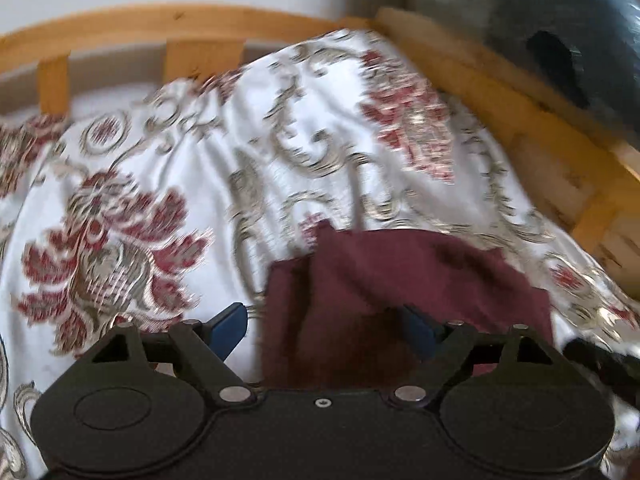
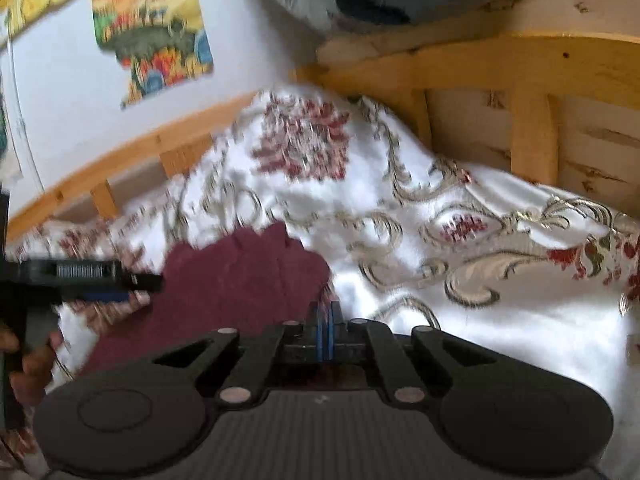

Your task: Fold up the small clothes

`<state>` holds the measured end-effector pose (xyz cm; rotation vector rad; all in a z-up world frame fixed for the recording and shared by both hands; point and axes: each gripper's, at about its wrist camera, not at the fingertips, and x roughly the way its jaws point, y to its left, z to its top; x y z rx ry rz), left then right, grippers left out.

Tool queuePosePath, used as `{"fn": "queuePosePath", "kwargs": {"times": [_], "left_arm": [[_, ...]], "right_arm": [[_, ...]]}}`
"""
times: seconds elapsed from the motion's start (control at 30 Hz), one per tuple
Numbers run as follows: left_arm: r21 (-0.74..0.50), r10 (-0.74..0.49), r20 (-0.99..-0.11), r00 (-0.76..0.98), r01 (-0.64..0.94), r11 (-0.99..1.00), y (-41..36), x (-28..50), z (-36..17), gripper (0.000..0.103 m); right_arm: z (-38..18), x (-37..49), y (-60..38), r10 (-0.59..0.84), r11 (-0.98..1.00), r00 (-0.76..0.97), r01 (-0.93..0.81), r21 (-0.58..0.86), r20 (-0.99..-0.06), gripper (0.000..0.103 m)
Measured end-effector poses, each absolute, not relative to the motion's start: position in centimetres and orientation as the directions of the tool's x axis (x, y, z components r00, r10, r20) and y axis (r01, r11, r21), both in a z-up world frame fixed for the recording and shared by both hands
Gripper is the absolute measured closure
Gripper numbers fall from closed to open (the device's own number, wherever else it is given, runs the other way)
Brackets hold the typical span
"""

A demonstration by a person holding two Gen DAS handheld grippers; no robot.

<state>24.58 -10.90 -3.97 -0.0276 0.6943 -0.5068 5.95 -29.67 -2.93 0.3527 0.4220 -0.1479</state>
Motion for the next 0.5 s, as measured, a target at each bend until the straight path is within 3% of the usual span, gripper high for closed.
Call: {"fn": "queuePosePath", "kwargs": {"times": [0.1,0.2,0.27,0.3,0.37,0.4,0.5], "left_arm": [[-0.195,-0.498,-0.576,0.648,0.483,0.854,-10.5,23.7,-3.2,0.018],[-0.194,-0.460,-0.554,0.694,0.429,0.882,-9.1,23.7,-2.8,0.018],[-0.143,-0.361,-0.559,0.746,0.343,0.929,-8.4,24.1,-2.7,0.018],[-0.123,-0.327,-0.565,0.758,0.314,0.941,-8.3,24.5,-2.7,0.018],[-0.109,-0.288,-0.579,0.763,0.278,0.954,-7.9,25.3,-2.9,0.018],[-0.117,-0.287,-0.586,0.758,0.272,0.955,-7.8,25.6,-3.1,0.018],[-0.113,-0.291,-0.612,0.736,0.282,0.953,-8.4,26.2,-3.7,0.018]], "right_arm": [[-2.5,6.6,-30.0,-0.040,0.926,0.929,0.172,0.335,-0.367,0.052],[-2.6,8.0,-29.9,0.009,0.919,0.940,0.128,0.374,-0.342,0.046],[-3.1,9.2,-29.2,0.009,0.923,0.928,0.136,0.359,-0.372,0.045],[-3.4,9.5,-28.7,-0.003,0.930,0.921,0.145,0.337,-0.388,0.046],[-3.8,10.0,-27.8,-0.019,0.946,0.912,0.149,0.289,-0.410,0.061],[-3.9,9.9,-27.4,-0.031,0.954,0.906,0.152,0.258,-0.422,0.085],[-3.9,9.3,-27.3,-0.056,0.955,0.888,0.181,0.236,-0.456,0.094]]}}
